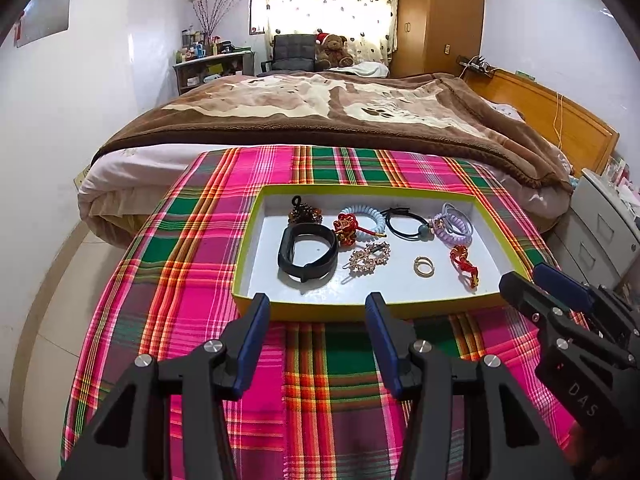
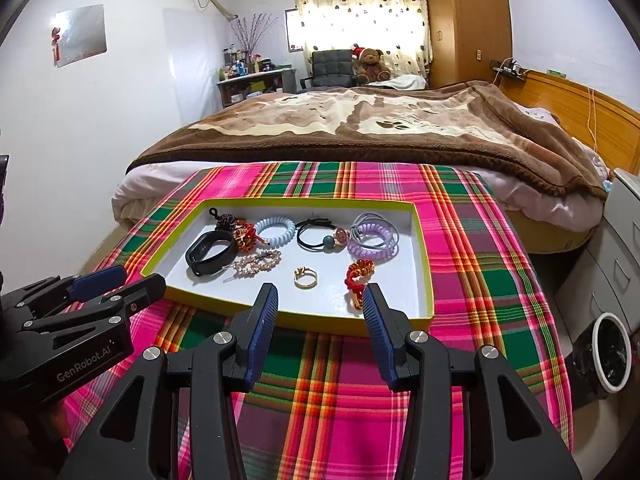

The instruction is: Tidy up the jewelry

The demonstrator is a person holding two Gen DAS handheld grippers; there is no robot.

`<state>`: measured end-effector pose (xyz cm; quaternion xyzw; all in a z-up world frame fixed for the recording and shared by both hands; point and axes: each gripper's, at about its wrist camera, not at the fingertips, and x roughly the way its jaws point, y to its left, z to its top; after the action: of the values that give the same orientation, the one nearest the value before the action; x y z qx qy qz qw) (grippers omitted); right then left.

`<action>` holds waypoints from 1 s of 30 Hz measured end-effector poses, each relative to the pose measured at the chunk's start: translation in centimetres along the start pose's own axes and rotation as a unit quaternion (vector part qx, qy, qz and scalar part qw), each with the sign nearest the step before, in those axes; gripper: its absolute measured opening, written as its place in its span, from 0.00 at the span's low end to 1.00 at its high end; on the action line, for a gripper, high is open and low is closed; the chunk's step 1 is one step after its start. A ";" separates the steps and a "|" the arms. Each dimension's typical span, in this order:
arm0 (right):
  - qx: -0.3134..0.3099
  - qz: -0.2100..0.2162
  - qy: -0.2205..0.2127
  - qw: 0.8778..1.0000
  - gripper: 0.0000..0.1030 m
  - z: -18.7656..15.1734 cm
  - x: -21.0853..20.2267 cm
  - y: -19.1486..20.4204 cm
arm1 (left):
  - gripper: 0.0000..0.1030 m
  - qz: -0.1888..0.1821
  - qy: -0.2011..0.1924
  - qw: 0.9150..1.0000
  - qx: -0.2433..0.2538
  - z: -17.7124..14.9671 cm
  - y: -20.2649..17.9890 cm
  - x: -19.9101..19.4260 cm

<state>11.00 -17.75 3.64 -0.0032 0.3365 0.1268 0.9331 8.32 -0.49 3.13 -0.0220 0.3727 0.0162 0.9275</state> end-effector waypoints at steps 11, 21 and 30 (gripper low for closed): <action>-0.003 0.000 0.003 1.000 0.44 -0.3 -0.1 0.2 | 0.50 -0.008 0.008 1.000 0.003 -0.2 -0.2 0.1; -0.004 -0.001 0.005 1.000 0.44 -0.2 0.1 0.3 | 0.50 -0.010 0.002 1.000 0.000 -0.2 -0.2 -0.1; -0.003 -0.002 0.008 1.000 0.44 -0.3 0.1 0.3 | 0.50 -0.013 0.001 1.000 -0.004 -0.4 0.2 0.0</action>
<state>10.82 -17.50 3.42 -0.0078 0.3434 0.1255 0.9307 8.08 -0.35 2.85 -0.0305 0.3736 0.0055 0.9271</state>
